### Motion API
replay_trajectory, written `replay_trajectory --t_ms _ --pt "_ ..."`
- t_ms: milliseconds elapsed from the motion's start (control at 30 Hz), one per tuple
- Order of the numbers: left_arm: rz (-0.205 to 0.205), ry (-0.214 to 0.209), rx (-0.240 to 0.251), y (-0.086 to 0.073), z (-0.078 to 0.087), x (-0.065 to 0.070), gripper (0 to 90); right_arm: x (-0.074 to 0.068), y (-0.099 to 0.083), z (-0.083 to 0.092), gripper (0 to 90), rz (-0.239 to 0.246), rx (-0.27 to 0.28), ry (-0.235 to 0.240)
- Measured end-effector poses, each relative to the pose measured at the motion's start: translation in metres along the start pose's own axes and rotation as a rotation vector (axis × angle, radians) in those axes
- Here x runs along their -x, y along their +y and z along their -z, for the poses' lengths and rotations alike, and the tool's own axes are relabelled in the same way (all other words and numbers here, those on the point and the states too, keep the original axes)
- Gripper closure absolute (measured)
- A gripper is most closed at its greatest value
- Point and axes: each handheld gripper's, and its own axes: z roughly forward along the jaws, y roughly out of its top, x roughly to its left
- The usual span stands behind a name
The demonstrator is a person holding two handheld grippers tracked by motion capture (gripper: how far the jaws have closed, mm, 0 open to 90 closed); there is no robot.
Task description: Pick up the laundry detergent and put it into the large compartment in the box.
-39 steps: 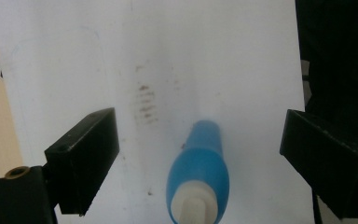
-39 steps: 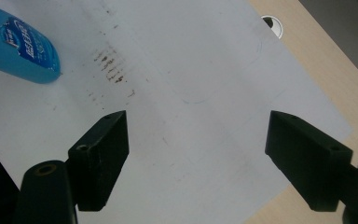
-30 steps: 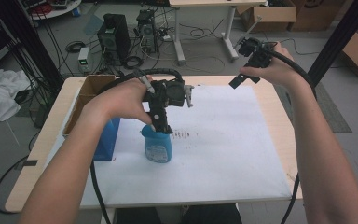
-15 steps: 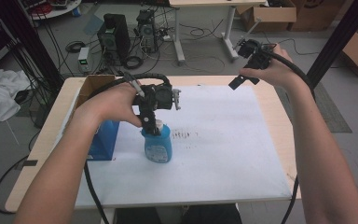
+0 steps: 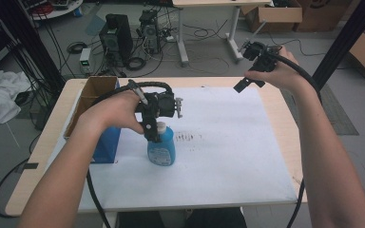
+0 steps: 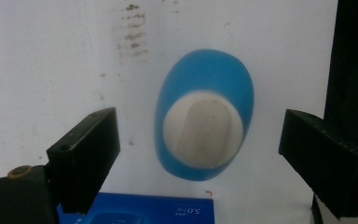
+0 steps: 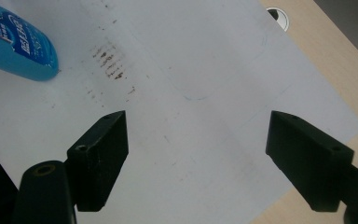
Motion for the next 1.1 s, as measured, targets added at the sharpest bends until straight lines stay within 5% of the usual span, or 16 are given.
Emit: replay_trajectory --t_ms 533,1100 --pt "-0.011 -0.021 -0.027 0.002 -0.031 0.0 14.2 -0.001 -0.001 -0.001 21.1 0.001 -0.001 -0.003" --pt "-0.022 -0.029 -0.028 0.003 -0.041 -0.002 16.2 0.0 -0.005 0.0 21.1 -0.003 -0.002 -0.006"
